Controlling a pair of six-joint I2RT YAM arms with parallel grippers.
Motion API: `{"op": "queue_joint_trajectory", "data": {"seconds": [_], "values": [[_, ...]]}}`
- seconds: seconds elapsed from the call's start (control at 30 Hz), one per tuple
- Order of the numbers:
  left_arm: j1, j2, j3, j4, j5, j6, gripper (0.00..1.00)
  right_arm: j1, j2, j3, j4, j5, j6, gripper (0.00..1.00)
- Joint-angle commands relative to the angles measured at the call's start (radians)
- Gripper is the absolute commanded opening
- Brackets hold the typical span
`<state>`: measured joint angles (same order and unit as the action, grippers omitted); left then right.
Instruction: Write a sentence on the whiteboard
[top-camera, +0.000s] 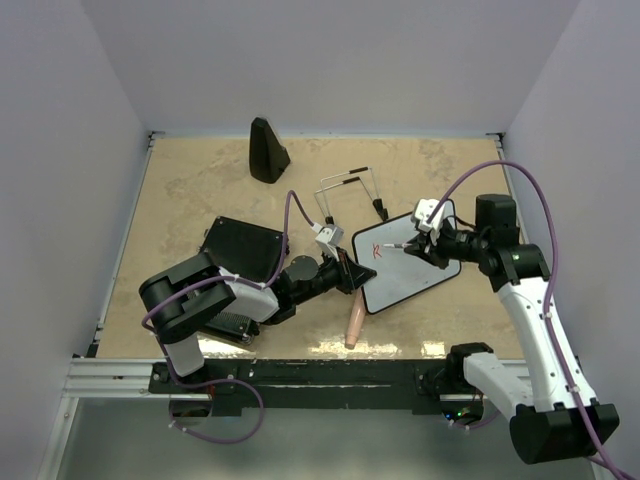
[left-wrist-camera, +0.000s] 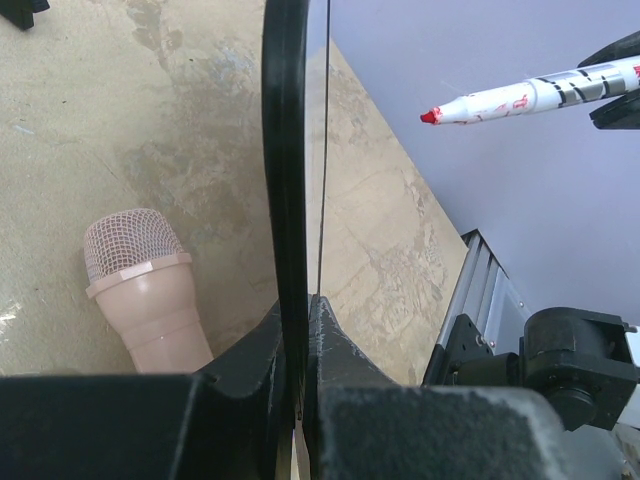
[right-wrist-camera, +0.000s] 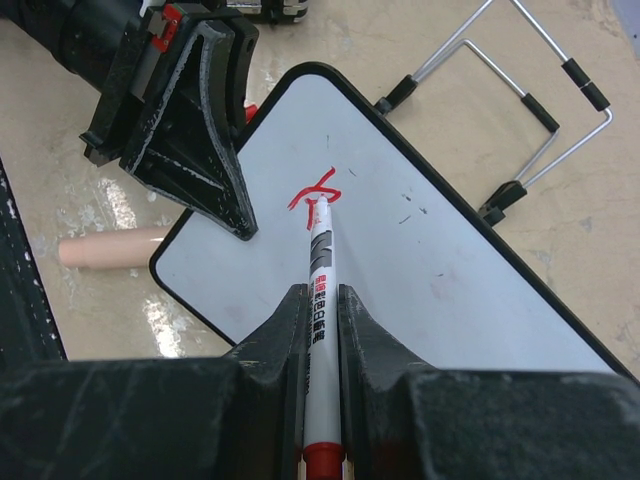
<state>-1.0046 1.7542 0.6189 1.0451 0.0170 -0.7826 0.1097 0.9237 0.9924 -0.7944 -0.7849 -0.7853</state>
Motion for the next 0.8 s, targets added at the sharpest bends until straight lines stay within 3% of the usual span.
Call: {"op": "queue_joint_trajectory", "data": {"seconds": [0.0, 0.5, 0.77], "values": [[-0.009, -0.007, 0.002, 0.072, -0.006, 0.023, 0.0, -0.005, 0.004, 0.008, 0.035, -0.05, 0.014, 0.0], [-0.006, -0.016, 0.024, 0.018, 0.006, 0.036, 0.0, -0.005, 0.015, -0.011, 0.089, 0.009, 0.058, 0.0], [-0.009, 0.011, 0.01, 0.078, 0.014, 0.006, 0.0, -0.005, 0.014, -0.061, 0.173, 0.038, 0.129, 0.0]]}}
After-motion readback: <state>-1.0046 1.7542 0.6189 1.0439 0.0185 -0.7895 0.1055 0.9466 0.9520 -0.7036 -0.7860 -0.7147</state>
